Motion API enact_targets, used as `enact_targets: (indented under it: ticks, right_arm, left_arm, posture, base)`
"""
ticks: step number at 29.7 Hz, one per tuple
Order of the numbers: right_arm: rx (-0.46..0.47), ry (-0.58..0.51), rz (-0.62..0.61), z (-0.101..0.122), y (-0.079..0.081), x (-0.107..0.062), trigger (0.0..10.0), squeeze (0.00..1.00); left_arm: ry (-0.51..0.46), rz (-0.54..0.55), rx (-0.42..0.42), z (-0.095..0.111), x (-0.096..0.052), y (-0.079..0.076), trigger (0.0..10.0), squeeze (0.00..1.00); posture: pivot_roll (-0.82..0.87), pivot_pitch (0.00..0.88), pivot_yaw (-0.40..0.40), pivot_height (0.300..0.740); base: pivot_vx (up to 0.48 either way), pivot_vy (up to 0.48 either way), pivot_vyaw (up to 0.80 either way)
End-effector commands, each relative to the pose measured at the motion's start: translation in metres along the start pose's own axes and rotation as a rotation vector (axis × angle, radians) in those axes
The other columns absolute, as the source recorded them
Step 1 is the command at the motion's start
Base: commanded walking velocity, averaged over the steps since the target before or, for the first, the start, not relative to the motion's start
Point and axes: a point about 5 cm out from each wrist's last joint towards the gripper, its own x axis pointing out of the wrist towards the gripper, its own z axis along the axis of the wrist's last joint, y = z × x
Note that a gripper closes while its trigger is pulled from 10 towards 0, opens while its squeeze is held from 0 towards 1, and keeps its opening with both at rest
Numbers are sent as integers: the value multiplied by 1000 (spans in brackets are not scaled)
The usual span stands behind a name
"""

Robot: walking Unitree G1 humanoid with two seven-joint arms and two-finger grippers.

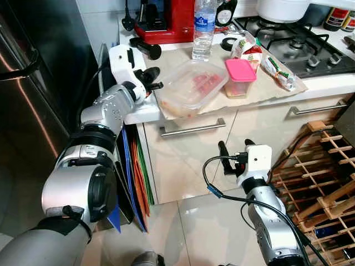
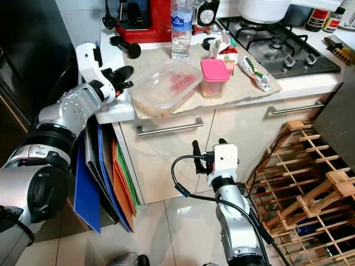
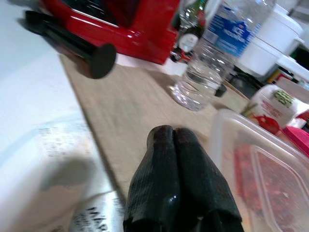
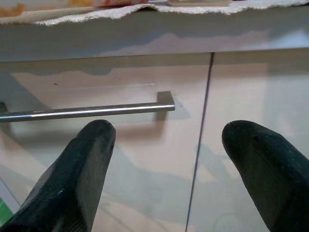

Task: Restocking fridge

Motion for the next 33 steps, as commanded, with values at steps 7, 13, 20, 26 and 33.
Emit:
enact_targets:
  ticks: [7,13,20,26,33]
  right_arm:
    - [-7,25,-3,-4,-1,-3,10000,0]
    - [-9,27,-9,-5,-2,-6,10000,0]
    - [-14,47,-6,-10,-6,-9,10000,0]
    - [-22,47,35,-9,-1,0,10000,0]
    - [-22,40,42,-7,1,6,10000,0]
  left_arm:
    - [-111,68,178,28,1,-1,9725,0]
    - [-162,88,327,48,-10,6,10000,0]
    - [-248,-139,481,67,-42,-12,10000,0]
    - [-186,-457,429,45,-60,-44,10000,0]
    - [-47,-685,374,18,-76,-70,10000,0]
  posture:
    - [63,54,50,740]
    - [59,55,53,740]
    - [109,47,27,740]
    - [134,29,11,740]
    - [131,26,15,740]
  base:
    - [0,0,0]
    - [0,0,0]
    - [0,0,0]
    - [0,0,0]
    - [0,0,0]
